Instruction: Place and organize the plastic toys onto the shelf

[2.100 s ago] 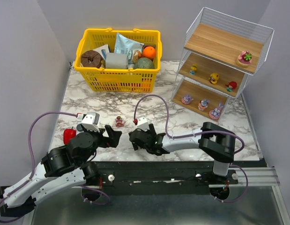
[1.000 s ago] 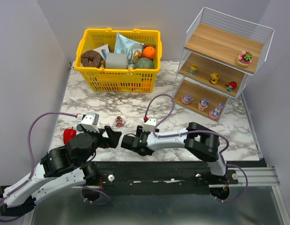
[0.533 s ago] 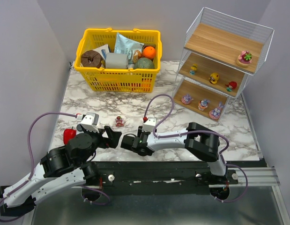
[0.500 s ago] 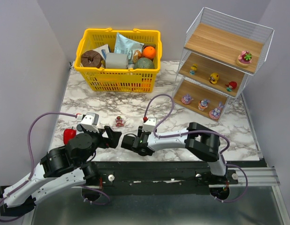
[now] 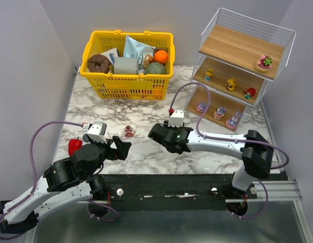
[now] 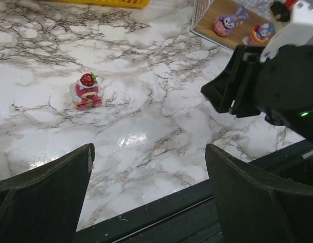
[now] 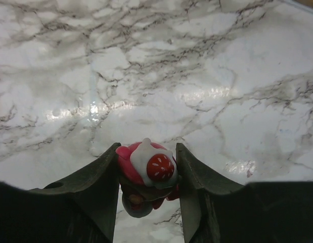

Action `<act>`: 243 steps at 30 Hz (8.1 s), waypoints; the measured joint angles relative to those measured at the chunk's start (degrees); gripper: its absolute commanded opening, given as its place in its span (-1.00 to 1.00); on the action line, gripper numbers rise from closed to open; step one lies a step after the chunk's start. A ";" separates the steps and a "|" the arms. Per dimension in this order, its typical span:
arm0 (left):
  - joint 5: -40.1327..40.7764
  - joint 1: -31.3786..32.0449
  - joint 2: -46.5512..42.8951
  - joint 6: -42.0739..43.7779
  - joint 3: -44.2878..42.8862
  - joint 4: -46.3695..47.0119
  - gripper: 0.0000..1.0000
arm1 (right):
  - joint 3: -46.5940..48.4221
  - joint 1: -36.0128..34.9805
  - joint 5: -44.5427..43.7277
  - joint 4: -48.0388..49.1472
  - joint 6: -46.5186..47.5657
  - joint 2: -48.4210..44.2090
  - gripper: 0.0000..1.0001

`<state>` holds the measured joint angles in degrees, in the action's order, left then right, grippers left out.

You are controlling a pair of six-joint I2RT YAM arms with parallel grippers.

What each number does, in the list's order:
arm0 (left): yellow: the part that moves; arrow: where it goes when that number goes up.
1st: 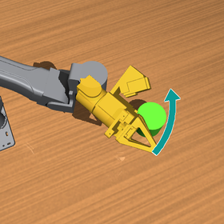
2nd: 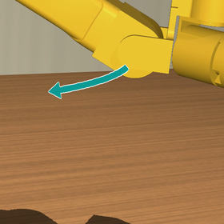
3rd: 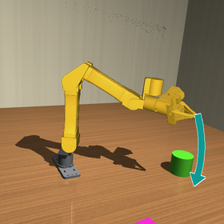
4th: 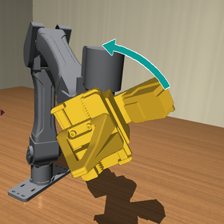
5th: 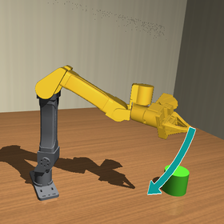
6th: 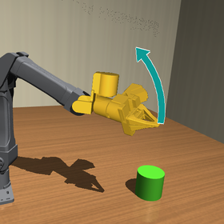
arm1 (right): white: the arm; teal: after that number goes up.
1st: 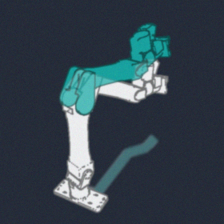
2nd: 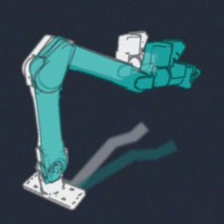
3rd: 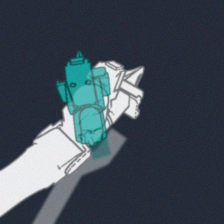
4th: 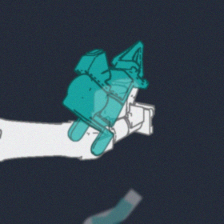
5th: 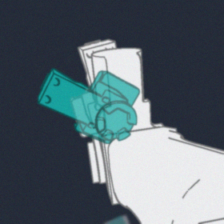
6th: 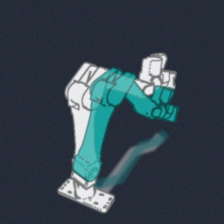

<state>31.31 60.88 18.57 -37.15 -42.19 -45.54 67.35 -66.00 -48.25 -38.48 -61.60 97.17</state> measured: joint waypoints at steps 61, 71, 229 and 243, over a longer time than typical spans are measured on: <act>0.13 0.11 0.24 -0.46 0.00 -0.07 0.98 | 56.02 43.93 8.74 -13.90 48.17 -6.08 -0.78; 0.13 0.11 0.24 -0.52 0.00 -0.04 0.98 | 54.84 45.55 10.49 -12.70 48.06 -6.47 -0.38; 2.89 0.28 -0.44 -2.10 0.00 -1.14 0.98 | -5.09 2.05 35.26 38.95 46.03 -6.12 0.87; 9.60 0.37 -4.02 -6.38 -0.50 -5.33 0.98 | 13.84 -1.44 25.88 43.25 33.64 22.71 0.98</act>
<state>40.91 61.25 14.55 -43.53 -42.70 -50.87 81.19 -67.44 -22.37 4.78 -27.97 119.87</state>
